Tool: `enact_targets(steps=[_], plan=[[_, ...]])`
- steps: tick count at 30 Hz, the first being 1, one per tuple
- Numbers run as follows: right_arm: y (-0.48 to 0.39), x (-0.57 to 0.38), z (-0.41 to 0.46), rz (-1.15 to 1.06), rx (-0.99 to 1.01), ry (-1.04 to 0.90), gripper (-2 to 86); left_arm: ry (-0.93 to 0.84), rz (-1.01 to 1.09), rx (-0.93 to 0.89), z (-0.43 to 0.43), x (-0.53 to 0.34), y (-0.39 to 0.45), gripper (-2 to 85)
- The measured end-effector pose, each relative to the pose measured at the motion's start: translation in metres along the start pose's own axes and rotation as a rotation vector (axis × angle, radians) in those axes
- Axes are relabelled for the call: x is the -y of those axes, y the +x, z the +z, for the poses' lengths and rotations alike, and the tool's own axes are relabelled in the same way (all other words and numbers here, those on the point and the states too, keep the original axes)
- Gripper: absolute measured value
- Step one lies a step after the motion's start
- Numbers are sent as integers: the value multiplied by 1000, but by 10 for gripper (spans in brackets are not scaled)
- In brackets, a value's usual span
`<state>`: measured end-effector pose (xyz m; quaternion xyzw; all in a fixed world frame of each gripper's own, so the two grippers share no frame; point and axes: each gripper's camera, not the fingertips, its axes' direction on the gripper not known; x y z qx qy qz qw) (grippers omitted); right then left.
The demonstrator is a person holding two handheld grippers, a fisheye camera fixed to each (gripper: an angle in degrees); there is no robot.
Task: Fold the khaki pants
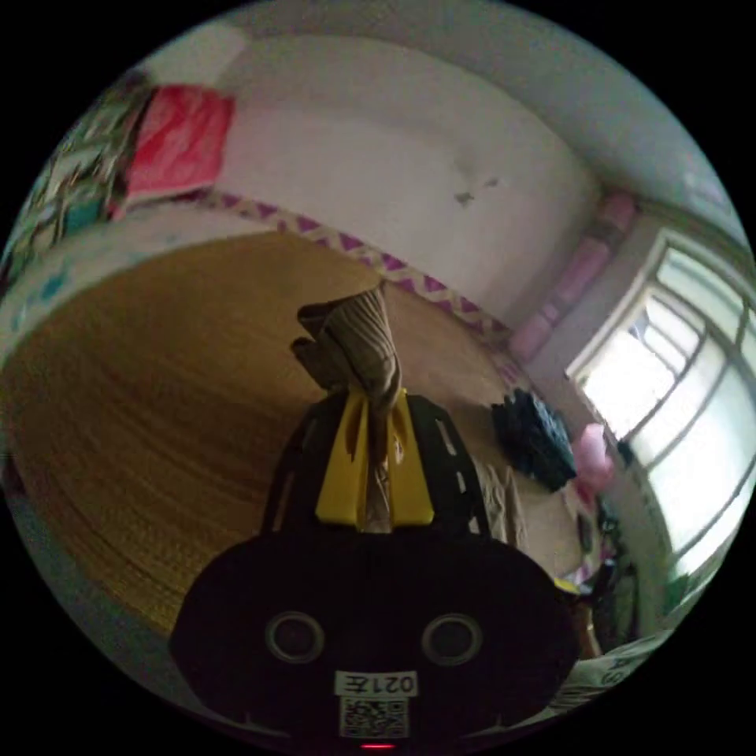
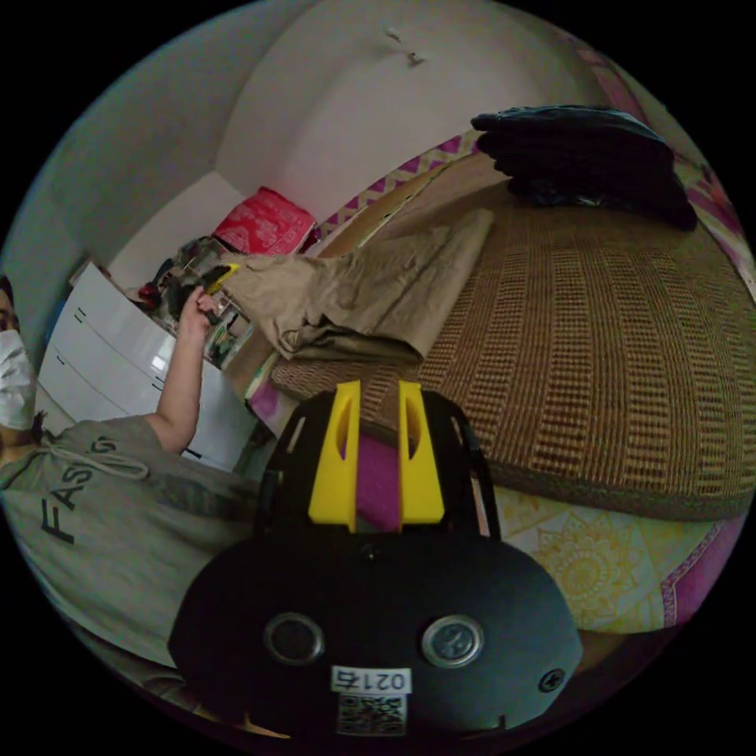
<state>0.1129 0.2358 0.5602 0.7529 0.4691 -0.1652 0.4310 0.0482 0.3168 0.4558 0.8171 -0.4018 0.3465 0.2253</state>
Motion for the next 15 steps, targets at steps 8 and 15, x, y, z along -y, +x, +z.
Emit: enact_targets(steps=[8, 15], plan=[[48, 11, -47, 35, 70, 52, 75, -188, 437, -110, 135, -99, 294, -1], [95, 17, -91, 89, 97, 85, 71, -446, 482, -80, 292, -222, 365, 12]])
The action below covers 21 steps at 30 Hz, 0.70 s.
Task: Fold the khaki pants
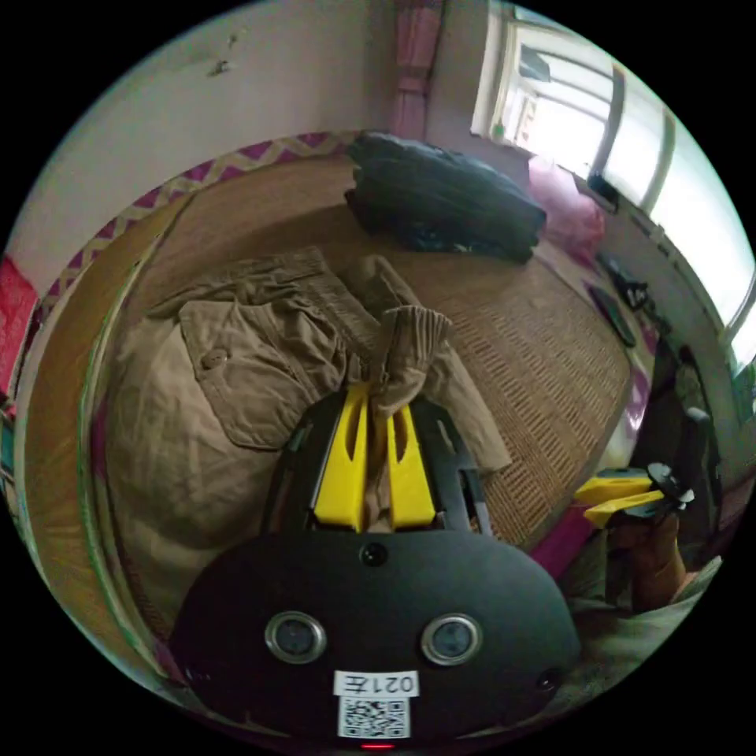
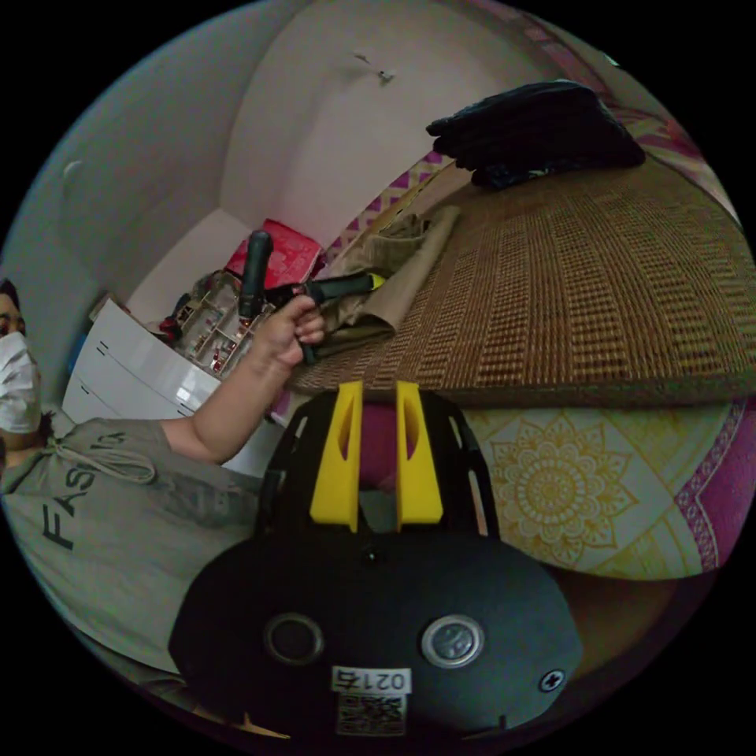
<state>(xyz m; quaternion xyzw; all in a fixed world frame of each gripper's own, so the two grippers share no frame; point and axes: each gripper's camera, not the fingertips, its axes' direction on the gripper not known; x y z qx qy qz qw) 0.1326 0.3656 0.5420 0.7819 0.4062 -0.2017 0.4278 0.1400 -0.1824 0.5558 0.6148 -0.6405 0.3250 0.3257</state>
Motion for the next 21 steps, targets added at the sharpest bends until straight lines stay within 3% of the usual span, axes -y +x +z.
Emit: enact_targets(steps=[5, 8, 10, 14, 18, 21], plan=[[30, 14, -24, 34, 2, 28, 62, 123, 67, 48, 1, 3, 26, 31], [43, 34, -30, 37, 26, 36, 66, 5, 145, 65, 48, -3, 36, 47], [44, 50, -31, 12, 21, 38, 75, 51, 155, 72, 40, -4, 36, 54], [42, 104, -31, -61, -22, 43, 101, 64, 227, -74, 17, -11, 23, 58], [56, 187, -14, -89, -33, 46, 129, 215, 80, -153, -35, -34, -53, 37], [83, 254, 12, -14, -59, 23, 144, 206, -127, -4, -50, -44, -145, 74]])
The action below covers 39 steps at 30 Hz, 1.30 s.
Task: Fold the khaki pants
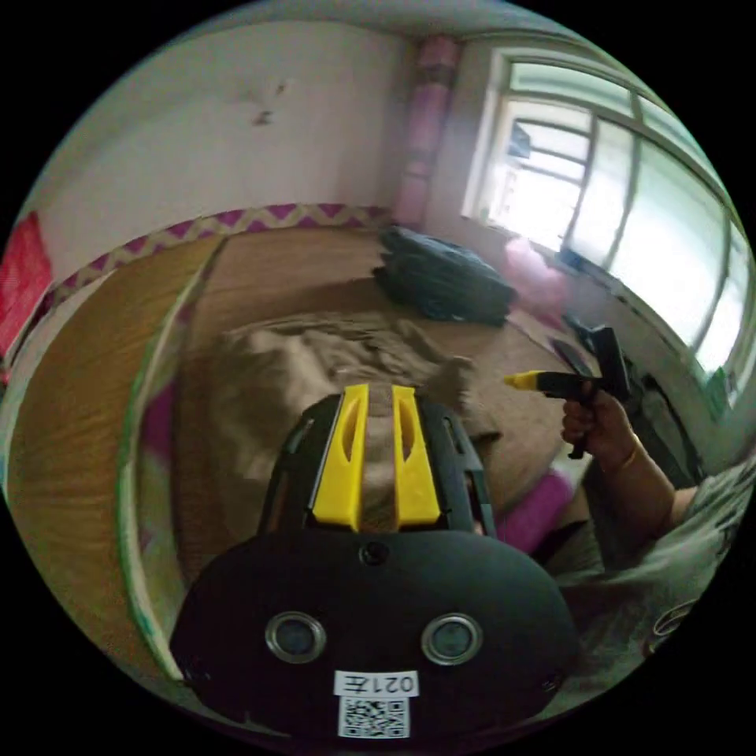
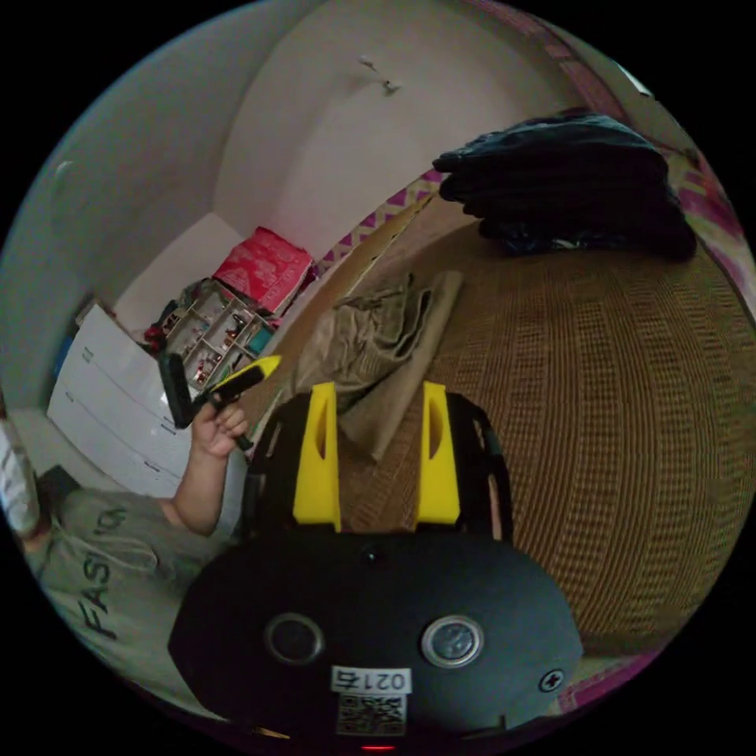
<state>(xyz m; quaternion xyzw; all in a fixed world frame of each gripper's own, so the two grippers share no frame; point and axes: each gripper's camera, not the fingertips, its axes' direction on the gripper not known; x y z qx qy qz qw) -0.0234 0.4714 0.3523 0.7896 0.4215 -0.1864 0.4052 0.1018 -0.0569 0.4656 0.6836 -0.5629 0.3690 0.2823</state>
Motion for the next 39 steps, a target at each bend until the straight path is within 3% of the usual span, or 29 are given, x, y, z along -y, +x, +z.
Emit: enact_targets(steps=[3, 5, 6, 8, 14, 19, 24, 29, 35, 39], plan=[[43, 63, 37, 163, -10, -53, 139, -159, -263, 38, 16, 2, -106, 105], [69, 91, 60, 265, -28, -100, 132, -248, -357, -143, 34, -1, -156, 132], [83, 104, 74, 309, -44, -131, 131, -242, -382, -328, 45, -6, -181, 165], [95, 116, 87, 321, 22, -126, 149, -265, -437, -458, 60, -12, -210, 202], [110, 149, 125, 314, 80, -192, 150, -286, -420, -601, 78, -13, -256, 193], [135, 158, 160, 371, 38, -210, 81, -351, -402, -485, 82, -10, -276, 124], [175, 131, 172, 437, 181, -78, 64, -323, -444, -548, 82, -21, -317, 74], [187, 121, 185, 417, 218, -76, 57, -286, -476, -614, 70, -28, -349, 35], [139, 158, 205, 216, 227, -170, 54, -207, -352, -621, 4, 6, -378, 15], [72, 213, 278, 73, 252, -264, 53, -120, -345, -544, -70, 42, -445, 11]])
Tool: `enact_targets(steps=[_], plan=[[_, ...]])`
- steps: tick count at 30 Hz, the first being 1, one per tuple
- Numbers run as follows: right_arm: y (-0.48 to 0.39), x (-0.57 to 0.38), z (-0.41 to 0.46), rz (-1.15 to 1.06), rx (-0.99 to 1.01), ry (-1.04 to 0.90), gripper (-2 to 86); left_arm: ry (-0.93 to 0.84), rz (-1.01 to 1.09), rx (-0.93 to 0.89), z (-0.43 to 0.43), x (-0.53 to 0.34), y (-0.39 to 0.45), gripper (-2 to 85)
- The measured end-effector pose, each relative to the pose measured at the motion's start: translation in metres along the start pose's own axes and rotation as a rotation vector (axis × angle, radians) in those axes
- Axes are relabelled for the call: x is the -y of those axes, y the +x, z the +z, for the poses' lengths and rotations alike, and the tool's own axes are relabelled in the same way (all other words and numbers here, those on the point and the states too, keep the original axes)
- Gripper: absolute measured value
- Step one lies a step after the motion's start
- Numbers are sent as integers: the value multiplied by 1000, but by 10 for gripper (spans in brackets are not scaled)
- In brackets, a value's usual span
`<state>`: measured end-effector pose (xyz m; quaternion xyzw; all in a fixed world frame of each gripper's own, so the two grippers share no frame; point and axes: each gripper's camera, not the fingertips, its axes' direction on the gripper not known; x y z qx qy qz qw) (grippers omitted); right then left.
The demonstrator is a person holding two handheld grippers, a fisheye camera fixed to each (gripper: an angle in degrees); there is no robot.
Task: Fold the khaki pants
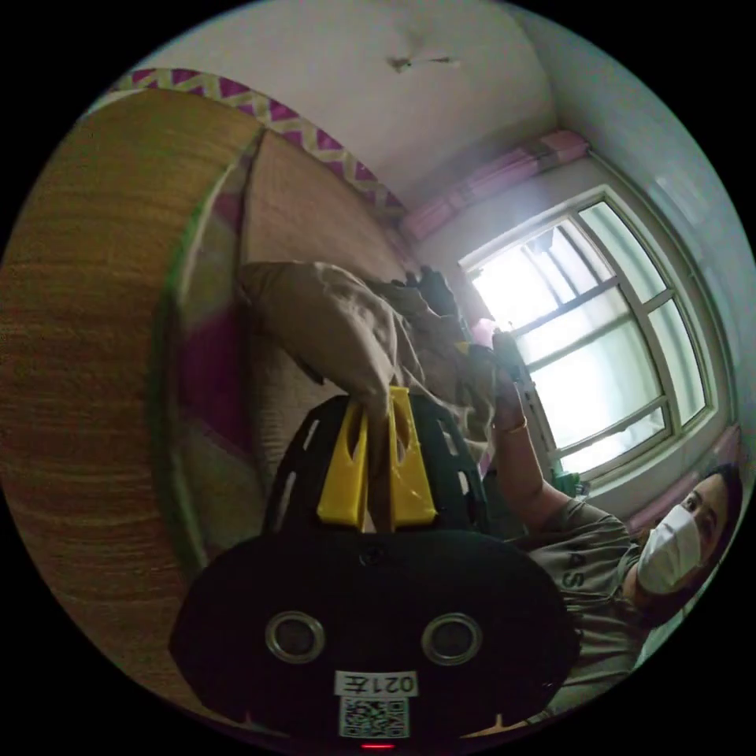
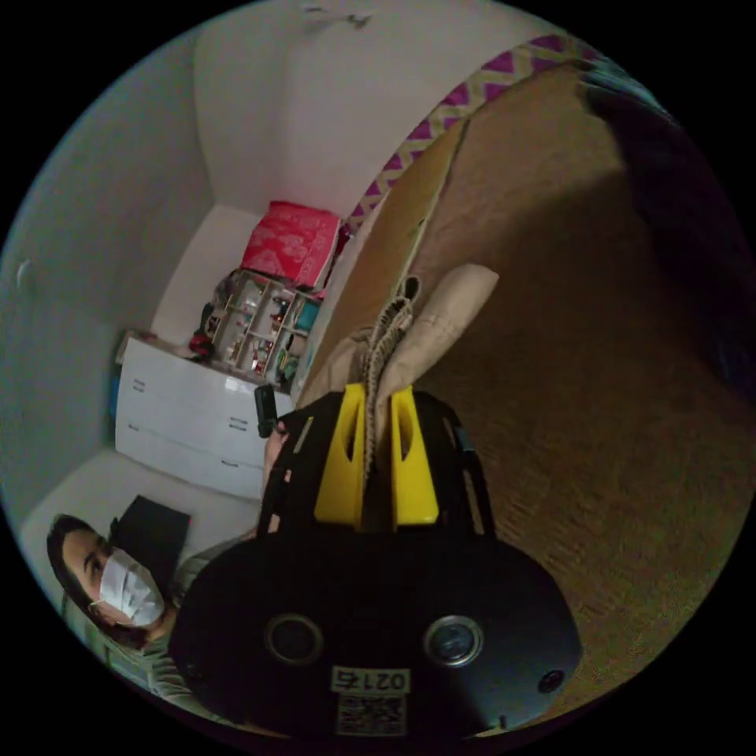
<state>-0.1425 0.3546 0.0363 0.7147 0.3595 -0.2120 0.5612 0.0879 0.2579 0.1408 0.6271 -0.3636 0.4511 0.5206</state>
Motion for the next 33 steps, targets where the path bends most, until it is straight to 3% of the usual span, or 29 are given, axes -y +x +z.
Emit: enact_targets(steps=[9, 12, 15, 20, 25, 29, 33], plan=[[-91, 145, 275, -191, 12, -66, 67, 289, -126, 349, -191, 45, -78, 56], [-86, 145, 356, -204, -133, -108, 126, 307, -305, 525, -222, 21, -126, 111], [-57, 117, 400, -218, -168, -199, 137, 305, -350, 507, -237, -16, -148, 123], [-12, 31, 378, -298, -181, -205, 115, 268, -194, 484, -225, -65, -109, 100], [5, -80, 312, -437, -368, -112, 83, 188, 30, 483, -180, -105, -34, 48], [9, -191, 265, -646, -797, 112, 7, 151, 136, 621, -129, -132, 23, -5], [31, -249, 256, -723, -1146, 179, 34, 179, 183, 574, -91, -153, 61, -5]])
